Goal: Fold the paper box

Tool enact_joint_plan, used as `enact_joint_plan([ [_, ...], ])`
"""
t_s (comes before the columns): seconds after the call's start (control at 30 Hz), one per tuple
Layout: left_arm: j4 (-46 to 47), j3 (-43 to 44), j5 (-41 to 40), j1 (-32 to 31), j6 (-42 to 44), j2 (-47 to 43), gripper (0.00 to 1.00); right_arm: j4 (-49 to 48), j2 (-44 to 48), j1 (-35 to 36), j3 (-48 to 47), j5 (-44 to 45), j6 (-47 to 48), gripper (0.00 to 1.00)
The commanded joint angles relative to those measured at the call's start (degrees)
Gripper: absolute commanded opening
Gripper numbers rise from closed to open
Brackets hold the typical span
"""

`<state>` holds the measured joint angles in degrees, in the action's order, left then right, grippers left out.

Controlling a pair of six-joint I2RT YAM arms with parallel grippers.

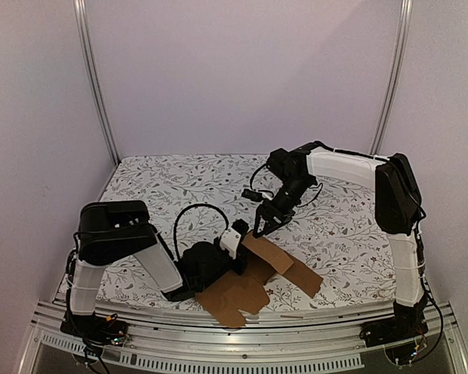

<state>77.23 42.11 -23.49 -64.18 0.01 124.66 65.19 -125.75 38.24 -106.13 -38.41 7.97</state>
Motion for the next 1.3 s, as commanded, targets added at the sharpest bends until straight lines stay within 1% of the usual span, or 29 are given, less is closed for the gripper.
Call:
enact_joint_plan([
  [0.0,1.06,1.41,0.11,0.38,1.47,1.30,0.17,0.72,-1.76,0.39,-0.52,-0.42,0.30,0.65],
  [0.17,1.22,0.22,-0.66,0.37,1.55,1.42,0.24,0.73,-2.03,0.35,-0.66,-0.54,0.26,0.65],
  [0.6,1.49,-0.78,-3.51,0.46,1.34,2.05,0.23,0.99,-2.13,0.42,-0.92,-0.60,0.22,0.64],
  [0.73,-1.41,0.55,-3.70,0.46,0.91,2.17,0.29,0.91,-2.13,0.37,-0.89,-0.79,0.21,0.64],
  [0.9,-1.01,0.24,-4.05,0.44,1.03,2.43,0.25,0.99,-2.13,0.40,-0.88,-1.04,0.21,0.65],
  [1.0,-1.71,-0.10,-4.19,0.46,0.44,2.19,0.29,0.99,-2.13,0.38,-1.01,-1.18,0.21,0.64],
  [1.27,-2.21,-0.10,-5.07,0.46,0.17,2.43,0.29,0.97,-2.08,0.38,-0.90,-1.74,0.03,0.65],
])
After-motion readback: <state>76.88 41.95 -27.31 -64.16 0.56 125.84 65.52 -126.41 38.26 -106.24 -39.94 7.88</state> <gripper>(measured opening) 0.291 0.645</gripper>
